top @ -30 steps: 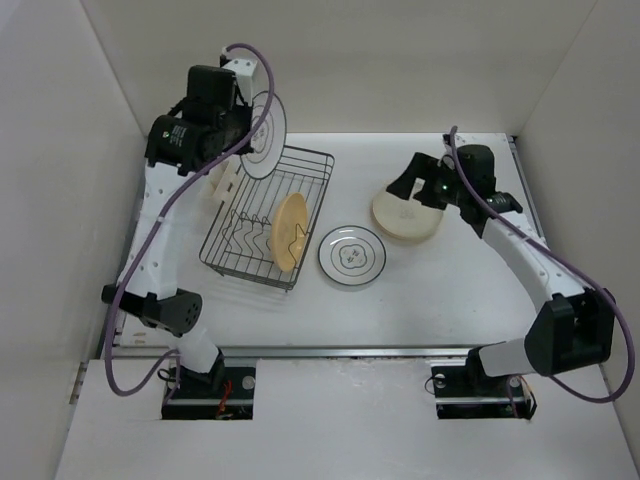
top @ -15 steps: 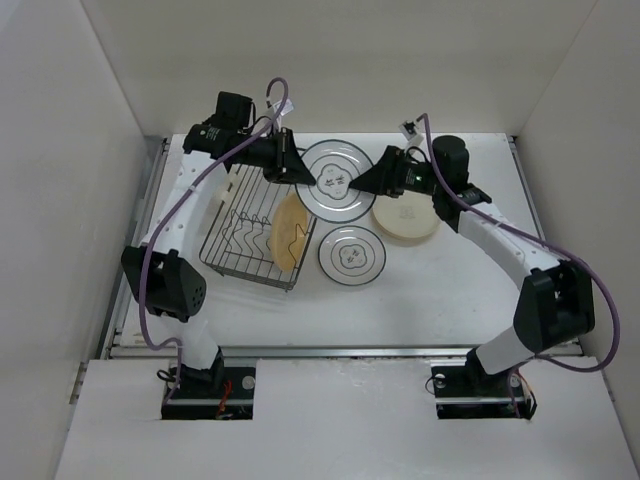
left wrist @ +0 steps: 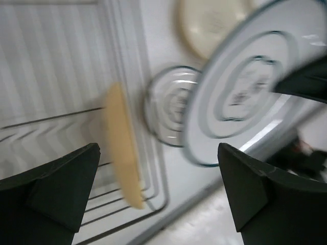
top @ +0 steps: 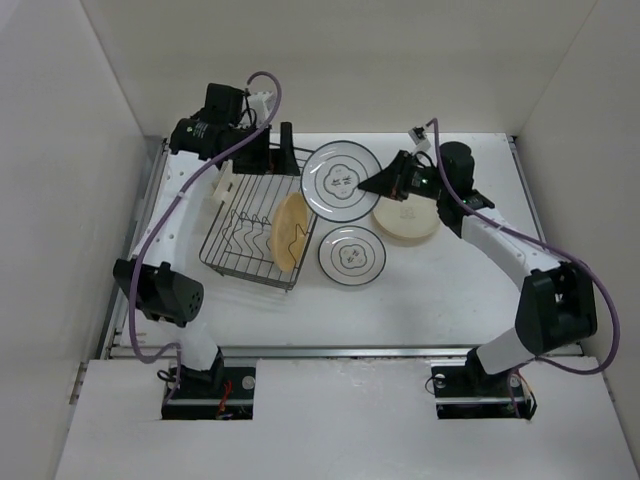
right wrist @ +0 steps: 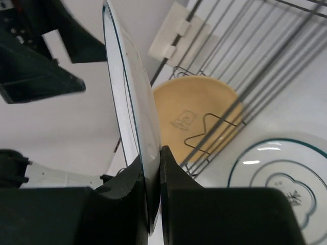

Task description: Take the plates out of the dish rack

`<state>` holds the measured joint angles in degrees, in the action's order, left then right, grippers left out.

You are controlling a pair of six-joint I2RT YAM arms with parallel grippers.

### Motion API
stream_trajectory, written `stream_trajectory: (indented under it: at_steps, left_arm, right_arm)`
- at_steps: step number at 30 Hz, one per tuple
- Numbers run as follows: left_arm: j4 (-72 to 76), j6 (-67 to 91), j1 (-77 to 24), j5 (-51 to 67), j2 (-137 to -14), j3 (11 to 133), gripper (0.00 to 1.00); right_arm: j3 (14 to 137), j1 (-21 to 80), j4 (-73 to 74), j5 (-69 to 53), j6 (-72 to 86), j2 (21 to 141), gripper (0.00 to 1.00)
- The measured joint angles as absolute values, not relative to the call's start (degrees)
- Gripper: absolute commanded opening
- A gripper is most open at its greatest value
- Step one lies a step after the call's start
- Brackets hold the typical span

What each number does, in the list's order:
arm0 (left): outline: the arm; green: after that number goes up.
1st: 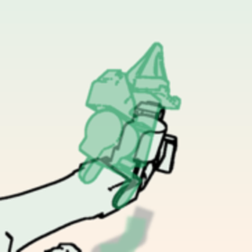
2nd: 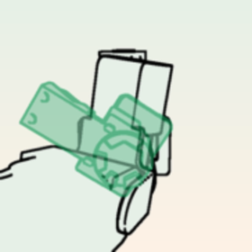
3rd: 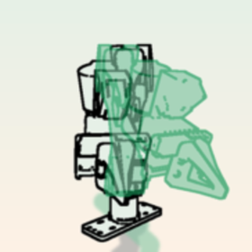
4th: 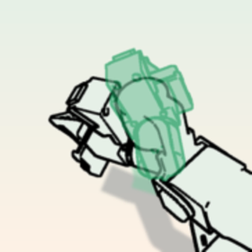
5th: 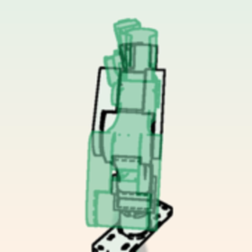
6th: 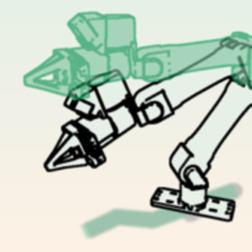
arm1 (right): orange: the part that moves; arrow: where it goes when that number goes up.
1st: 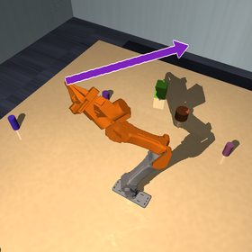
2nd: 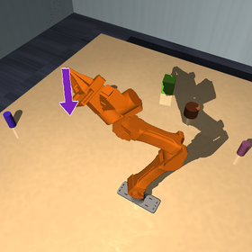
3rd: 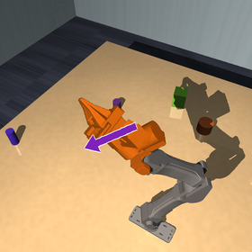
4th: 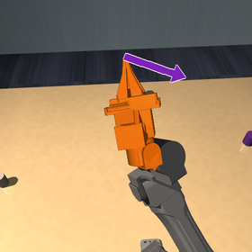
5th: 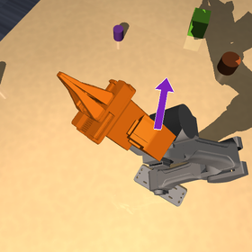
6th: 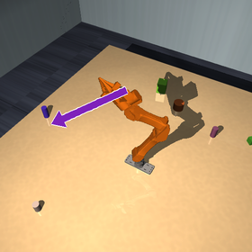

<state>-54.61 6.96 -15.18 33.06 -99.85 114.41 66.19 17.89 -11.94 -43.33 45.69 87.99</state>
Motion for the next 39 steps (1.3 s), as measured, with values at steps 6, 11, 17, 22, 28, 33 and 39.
stream_trajectory:
  at_steps: [6, 11, 17, 22, 28, 33, 39]
  left_arm:
    - [-55.3, 1.3, -9.5, 4.4, -89.8, 106.8, 0.91]
    - [-56.4, -2.8, -3.0, -5.5, -82.5, 95.0, 0.77]
    - [-57.3, -6.1, -2.7, -8.3, -88.6, 82.9, 0.76]
    - [-56.2, -6.9, -1.6, -9.8, -94.7, 81.1, 0.76]
    - [-54.6, -7.0, 0.0, -11.2, -95.4, 81.1, 0.76]
    - [-54.7, -7.4, 0.1, -8.6, -98.2, 81.3, 0.71]
    - [-55.5, -7.9, 0.1, -4.8, -104.3, 83.9, 0.32]
  right_arm:
    - [59.4, 11.8, -7.5, -39.3, 45.6, 80.9, 0.00]
    - [59.1, 10.6, 0.2, -35.6, 40.4, 78.8, 0.00]
    - [56.3, 12.2, 9.7, -29.8, 34.6, 81.6, 0.00]
    - [55.2, 16.4, 14.0, -26.5, 31.9, 85.0, 0.00]
    - [55.2, 20.8, 14.8, -23.9, 30.2, 89.3, 0.24]
    - [55.8, 22.7, 17.0, -20.1, 28.8, 93.3, 0.78]
    - [60.3, 24.8, 24.2, -10.9, 26.8, 93.8, 0.83]
